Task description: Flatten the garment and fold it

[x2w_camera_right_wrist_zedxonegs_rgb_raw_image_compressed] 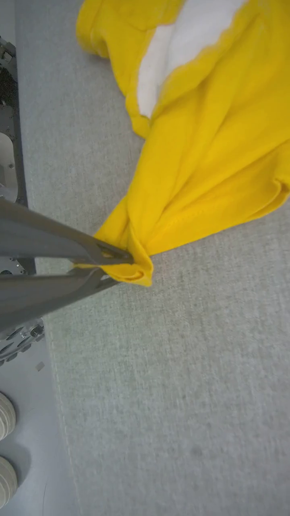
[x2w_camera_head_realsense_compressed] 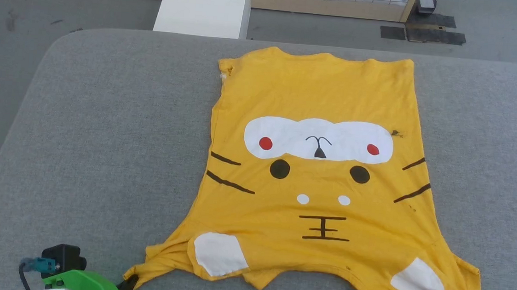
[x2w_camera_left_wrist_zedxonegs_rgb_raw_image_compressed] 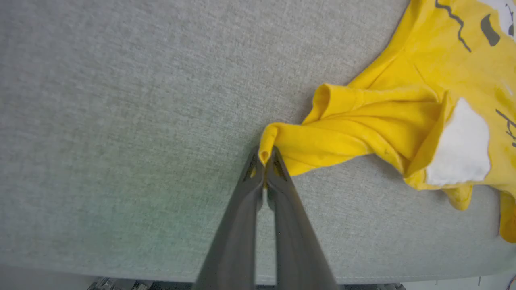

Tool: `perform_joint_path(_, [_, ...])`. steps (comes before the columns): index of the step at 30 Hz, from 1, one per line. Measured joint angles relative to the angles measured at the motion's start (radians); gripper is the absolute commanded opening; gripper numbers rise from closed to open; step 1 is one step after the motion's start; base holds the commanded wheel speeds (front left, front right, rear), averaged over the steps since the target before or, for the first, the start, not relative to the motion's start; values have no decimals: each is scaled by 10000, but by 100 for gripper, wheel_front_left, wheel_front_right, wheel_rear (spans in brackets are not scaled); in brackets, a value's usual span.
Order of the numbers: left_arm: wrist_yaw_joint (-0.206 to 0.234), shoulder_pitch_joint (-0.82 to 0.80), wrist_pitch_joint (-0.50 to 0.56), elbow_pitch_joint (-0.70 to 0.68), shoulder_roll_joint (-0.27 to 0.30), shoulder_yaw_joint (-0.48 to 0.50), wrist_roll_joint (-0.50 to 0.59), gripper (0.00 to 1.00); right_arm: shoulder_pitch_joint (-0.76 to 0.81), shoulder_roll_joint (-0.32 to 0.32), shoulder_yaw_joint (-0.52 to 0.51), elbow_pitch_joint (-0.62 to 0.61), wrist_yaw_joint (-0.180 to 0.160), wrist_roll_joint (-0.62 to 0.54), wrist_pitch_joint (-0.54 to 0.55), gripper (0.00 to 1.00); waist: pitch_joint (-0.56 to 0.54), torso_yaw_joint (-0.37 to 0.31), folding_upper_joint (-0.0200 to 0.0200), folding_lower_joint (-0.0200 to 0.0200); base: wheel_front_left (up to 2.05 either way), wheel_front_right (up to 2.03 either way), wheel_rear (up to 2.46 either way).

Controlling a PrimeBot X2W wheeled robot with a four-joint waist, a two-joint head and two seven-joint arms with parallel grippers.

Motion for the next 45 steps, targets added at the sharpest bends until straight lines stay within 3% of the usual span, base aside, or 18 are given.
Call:
perform_joint_path(8, [-15,-15,-115,117,-44,-119,0,0,-359,-67,163,1277,0,345,-755,0,16,40,0,0,0,0,0])
perform_joint_path(9, [-17,-16,-136,144,-56,-127,0,0,-367,-71,136,1296,0,368,-757,8,5,49,0,0,0,0,0])
perform_joint_path(10, [-19,-16,-155,163,-63,-134,0,0,-368,-71,125,1294,0,382,-759,56,-7,54,0,0,0,0,0])
perform_joint_path(11, [-27,-16,-199,184,-75,-148,0,0,-368,-67,125,1262,0,401,-767,96,-24,59,-1,0,0,0,0])
perform_joint_path(12, [-29,-16,-221,201,-86,-157,-2,0,-369,-65,105,1185,0,408,-773,100,-44,64,0,0,0,0,0])
perform_joint_path(17, [-119,-12,-334,205,-88,-224,4,0,-679,33,153,263,-2,313,-1469,100,-105,111,0,1,0,0,0])
perform_joint_path(22, [-376,-96,-522,207,-90,-297,2,0,-2485,27,284,-113,-2,215,-3538,100,78,243,0,0,0,0,0])
perform_joint_path(26, [-558,-302,-625,234,-88,-353,2,0,-4149,-127,479,644,-2,111,-4516,100,318,367,0,1,0,0,0])
perform_joint_path(30, [-665,-650,-713,73,-84,-424,4,0,-6185,-410,470,2163,-2,6,-5070,100,702,531,0,1,0,0,0])
perform_joint_path(38, [-614,-1340,-746,-1129,-151,-805,384,0,-10279,-1028,153,5369,-2,-1304,-4485,100,1923,928,0,2,0,0,0])
perform_joint_path(45, [-437,-1691,-721,-2301,-403,-1312,853,0,-12745,-1505,-621,6646,-2,-3384,-2708,100,3079,1537,0,3,0,0,0])
